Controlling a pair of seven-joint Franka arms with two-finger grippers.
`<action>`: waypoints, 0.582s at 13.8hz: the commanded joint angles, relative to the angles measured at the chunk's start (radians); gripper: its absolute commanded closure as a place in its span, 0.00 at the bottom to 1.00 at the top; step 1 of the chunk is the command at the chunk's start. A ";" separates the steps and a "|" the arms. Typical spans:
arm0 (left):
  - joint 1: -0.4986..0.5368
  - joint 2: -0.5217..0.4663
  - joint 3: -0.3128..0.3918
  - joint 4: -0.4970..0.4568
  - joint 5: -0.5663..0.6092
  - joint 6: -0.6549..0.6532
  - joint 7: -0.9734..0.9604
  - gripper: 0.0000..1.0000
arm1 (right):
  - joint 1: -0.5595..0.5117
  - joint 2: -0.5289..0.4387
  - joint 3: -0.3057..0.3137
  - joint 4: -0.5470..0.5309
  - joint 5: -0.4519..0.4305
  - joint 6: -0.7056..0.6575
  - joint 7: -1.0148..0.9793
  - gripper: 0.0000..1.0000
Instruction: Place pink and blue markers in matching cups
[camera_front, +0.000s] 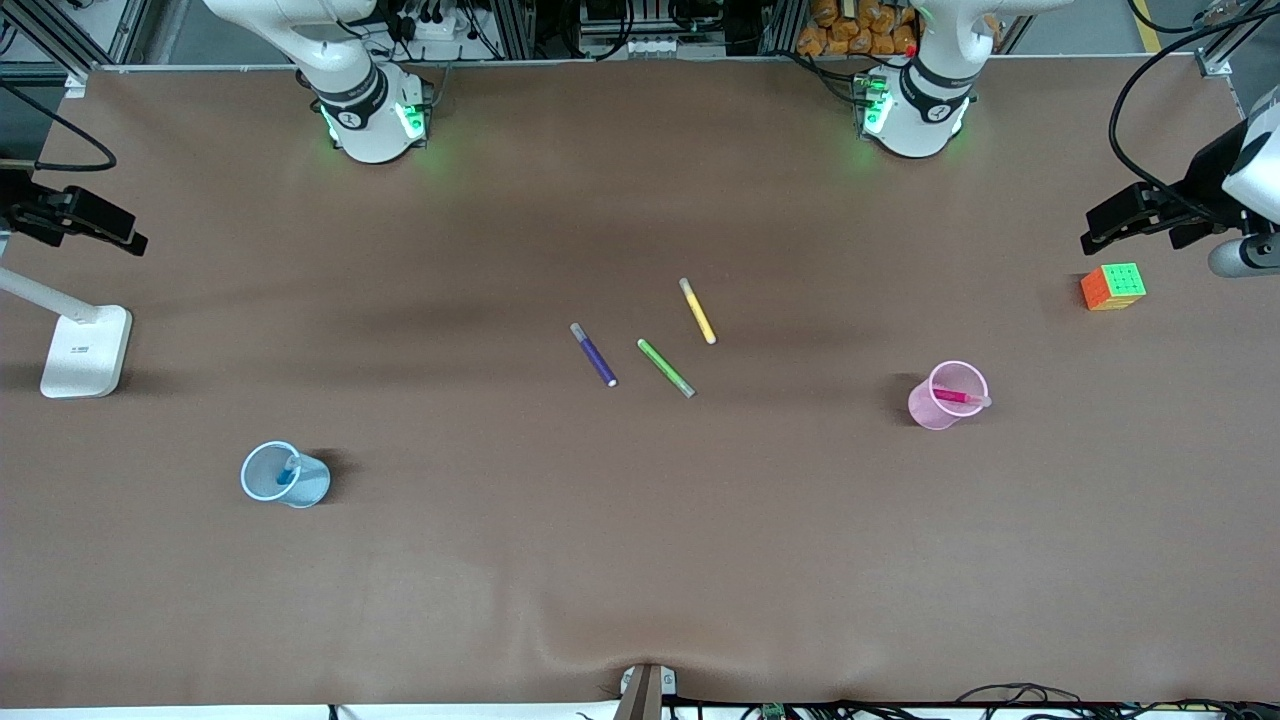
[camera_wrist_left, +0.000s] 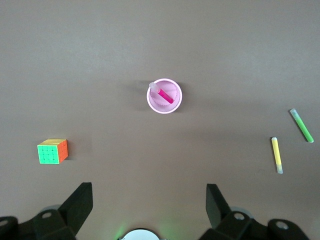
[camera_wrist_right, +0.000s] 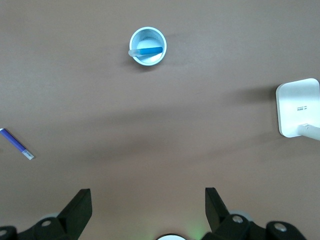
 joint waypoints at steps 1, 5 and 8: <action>0.008 0.008 -0.002 0.025 0.011 -0.033 0.019 0.00 | 0.005 -0.022 -0.001 -0.006 -0.021 0.010 -0.017 0.00; 0.011 0.018 0.002 0.025 0.011 -0.039 0.019 0.00 | 0.004 -0.022 -0.005 -0.006 -0.024 0.010 -0.060 0.00; 0.011 0.016 0.005 0.025 0.011 -0.041 0.019 0.00 | 0.004 -0.022 -0.005 0.000 -0.024 0.007 -0.060 0.00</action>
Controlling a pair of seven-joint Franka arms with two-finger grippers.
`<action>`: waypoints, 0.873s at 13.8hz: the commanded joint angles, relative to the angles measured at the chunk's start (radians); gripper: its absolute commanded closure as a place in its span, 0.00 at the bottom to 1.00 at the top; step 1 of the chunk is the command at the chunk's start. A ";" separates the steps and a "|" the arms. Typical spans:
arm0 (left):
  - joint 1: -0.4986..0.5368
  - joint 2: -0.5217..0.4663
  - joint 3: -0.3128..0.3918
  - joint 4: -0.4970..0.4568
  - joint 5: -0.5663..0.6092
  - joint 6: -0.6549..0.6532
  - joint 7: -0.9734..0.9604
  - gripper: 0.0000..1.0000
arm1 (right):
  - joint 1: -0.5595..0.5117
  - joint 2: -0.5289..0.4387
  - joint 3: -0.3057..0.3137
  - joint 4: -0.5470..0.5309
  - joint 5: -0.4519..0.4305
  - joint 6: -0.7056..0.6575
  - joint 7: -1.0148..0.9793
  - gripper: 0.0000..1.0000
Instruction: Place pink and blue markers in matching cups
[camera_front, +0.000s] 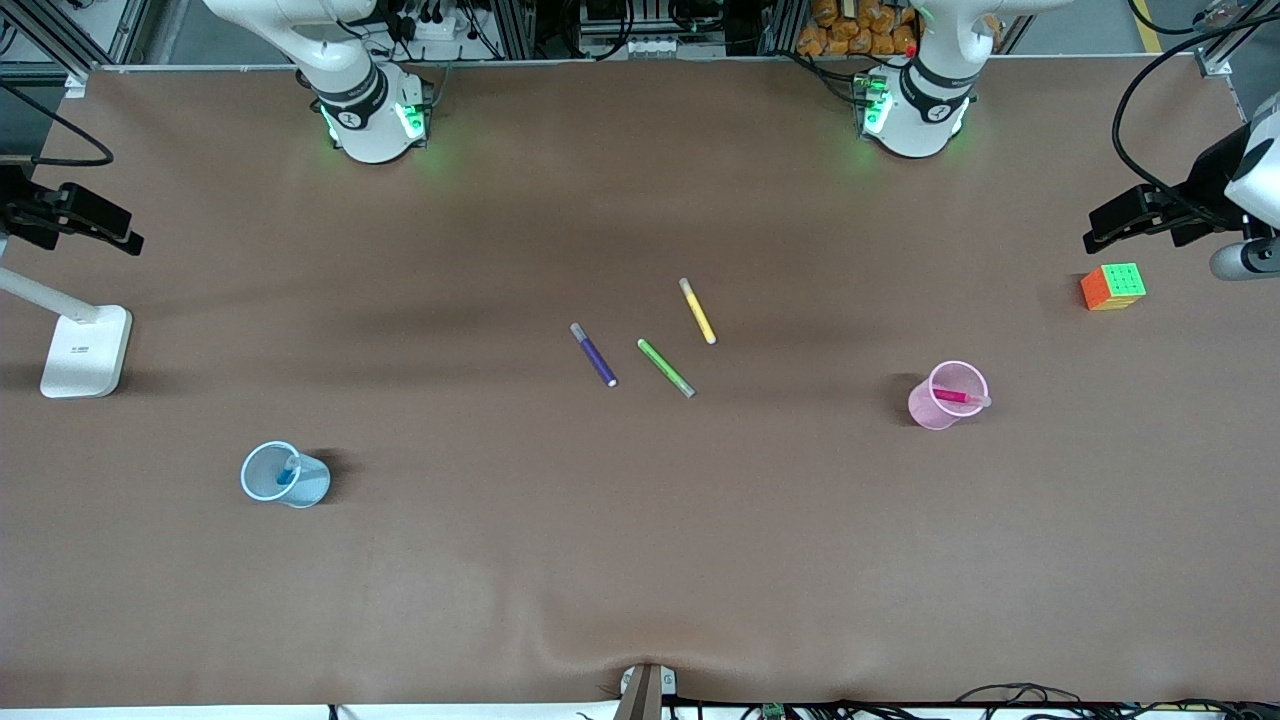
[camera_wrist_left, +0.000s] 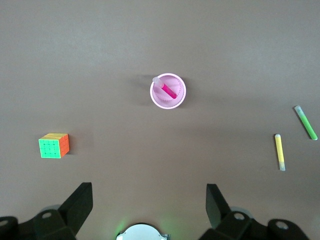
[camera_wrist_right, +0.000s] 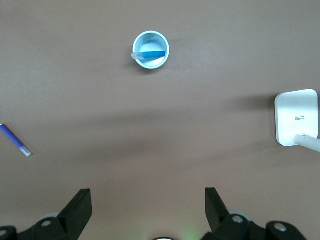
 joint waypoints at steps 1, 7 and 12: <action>0.007 0.009 -0.001 0.025 0.011 -0.024 0.019 0.00 | 0.005 -0.018 -0.002 -0.002 -0.022 0.000 -0.013 0.00; 0.008 0.003 0.010 0.034 0.012 -0.031 0.019 0.00 | 0.002 -0.020 0.001 -0.002 -0.022 0.000 -0.013 0.00; 0.010 0.004 0.010 0.034 0.011 -0.032 0.019 0.00 | 0.002 -0.020 0.001 -0.002 -0.022 0.000 -0.013 0.00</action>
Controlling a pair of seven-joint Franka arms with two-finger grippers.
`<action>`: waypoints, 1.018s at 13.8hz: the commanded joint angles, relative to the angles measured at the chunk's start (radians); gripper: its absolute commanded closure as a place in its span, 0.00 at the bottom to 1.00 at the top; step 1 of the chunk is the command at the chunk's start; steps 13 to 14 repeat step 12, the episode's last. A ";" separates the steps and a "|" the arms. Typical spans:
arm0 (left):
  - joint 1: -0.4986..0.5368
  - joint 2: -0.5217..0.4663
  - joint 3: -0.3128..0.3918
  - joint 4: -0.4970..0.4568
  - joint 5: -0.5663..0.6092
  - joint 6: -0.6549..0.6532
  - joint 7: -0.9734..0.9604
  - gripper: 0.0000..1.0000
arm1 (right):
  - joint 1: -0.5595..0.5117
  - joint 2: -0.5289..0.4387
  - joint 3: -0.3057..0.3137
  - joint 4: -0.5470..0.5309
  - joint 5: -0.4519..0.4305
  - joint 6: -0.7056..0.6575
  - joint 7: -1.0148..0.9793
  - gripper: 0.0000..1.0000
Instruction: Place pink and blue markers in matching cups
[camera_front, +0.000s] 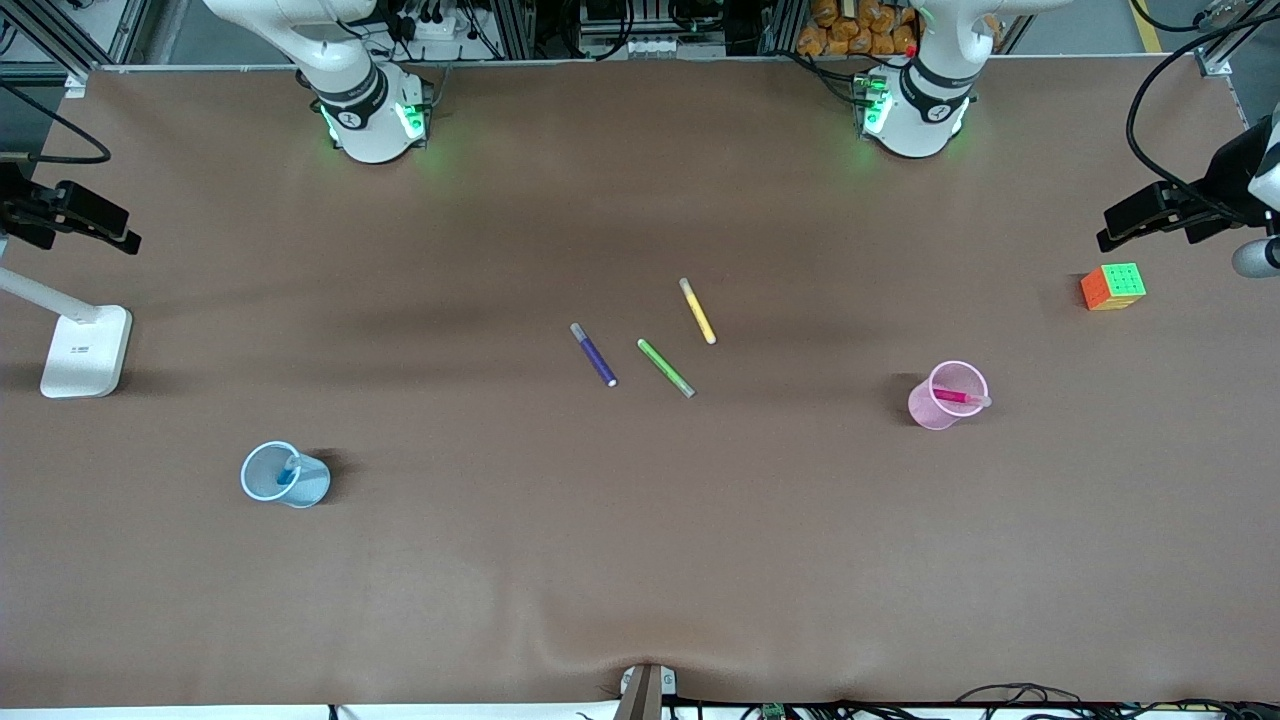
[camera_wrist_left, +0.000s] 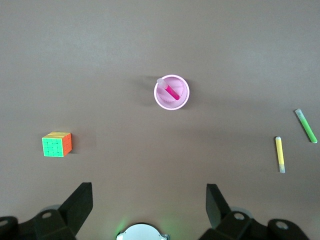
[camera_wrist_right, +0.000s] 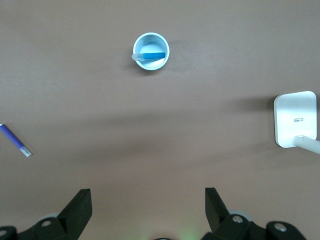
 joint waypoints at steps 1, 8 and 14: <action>0.006 0.004 -0.003 0.017 0.011 -0.027 0.020 0.00 | 0.002 -0.019 0.001 -0.006 -0.021 0.000 -0.009 0.00; 0.006 0.004 -0.003 0.020 0.011 -0.040 0.017 0.00 | 0.004 -0.019 0.006 -0.006 -0.022 0.000 -0.009 0.00; -0.003 -0.004 -0.016 0.020 0.017 -0.086 0.019 0.00 | 0.007 -0.021 0.004 -0.006 -0.022 -0.001 -0.008 0.00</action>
